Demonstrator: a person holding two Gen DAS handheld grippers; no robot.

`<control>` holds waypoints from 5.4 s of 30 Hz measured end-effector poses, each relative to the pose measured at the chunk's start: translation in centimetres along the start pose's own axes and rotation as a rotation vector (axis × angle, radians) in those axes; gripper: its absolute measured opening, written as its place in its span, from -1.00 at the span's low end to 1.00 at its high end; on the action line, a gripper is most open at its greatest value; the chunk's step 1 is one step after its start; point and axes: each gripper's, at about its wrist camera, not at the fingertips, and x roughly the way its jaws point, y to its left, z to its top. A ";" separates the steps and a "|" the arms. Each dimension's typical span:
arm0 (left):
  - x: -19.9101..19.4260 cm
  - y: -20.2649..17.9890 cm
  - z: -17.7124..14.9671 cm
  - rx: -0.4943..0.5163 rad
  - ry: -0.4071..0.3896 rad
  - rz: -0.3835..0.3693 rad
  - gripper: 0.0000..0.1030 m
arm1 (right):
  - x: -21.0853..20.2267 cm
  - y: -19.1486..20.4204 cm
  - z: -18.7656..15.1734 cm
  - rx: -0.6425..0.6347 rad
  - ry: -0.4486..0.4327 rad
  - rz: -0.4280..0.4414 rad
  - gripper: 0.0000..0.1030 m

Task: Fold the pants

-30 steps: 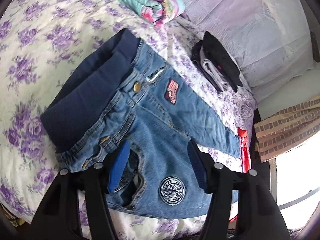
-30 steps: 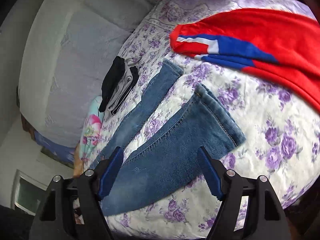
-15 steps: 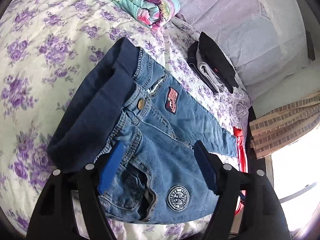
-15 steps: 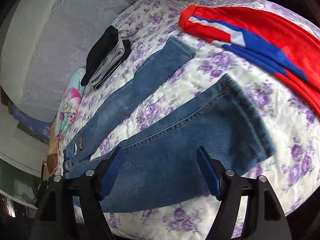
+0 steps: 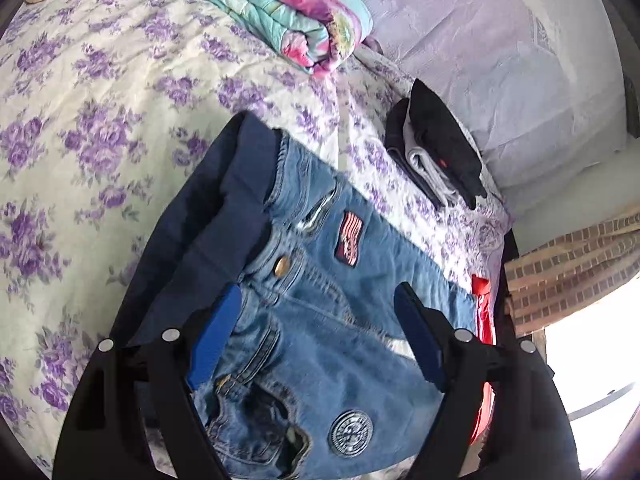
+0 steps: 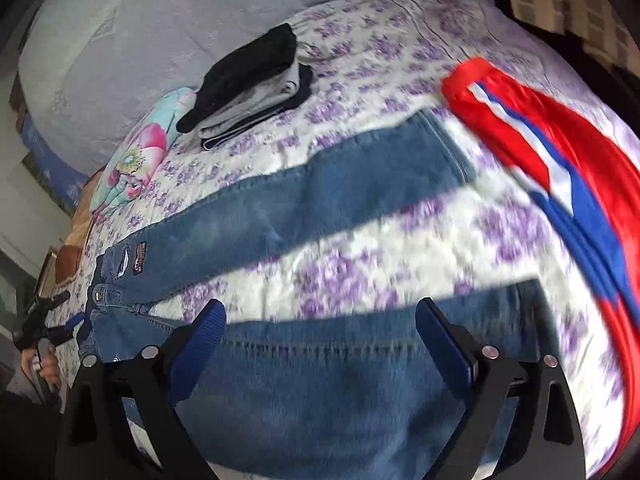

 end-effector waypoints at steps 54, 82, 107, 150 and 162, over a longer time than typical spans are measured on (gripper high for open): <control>10.1 5.2 13.9 0.146 0.232 0.079 -0.67 | 23.3 17.5 13.2 -0.927 0.592 0.450 -0.81; -5.1 5.6 1.9 0.136 0.038 -0.262 -0.73 | 0.5 20.0 -4.9 -0.799 0.363 0.311 -0.91; 1.4 6.0 -8.3 -0.046 0.173 -0.124 -0.27 | 4.8 17.1 -12.0 -0.607 0.460 0.257 -0.89; 0.9 8.7 -8.9 -0.167 0.191 -0.203 -0.48 | -10.4 -3.2 -11.0 0.638 -0.281 -0.012 -0.92; 1.3 8.3 -9.0 -0.160 0.221 -0.193 -0.48 | -8.5 -5.8 -15.0 0.814 -0.327 0.125 -0.10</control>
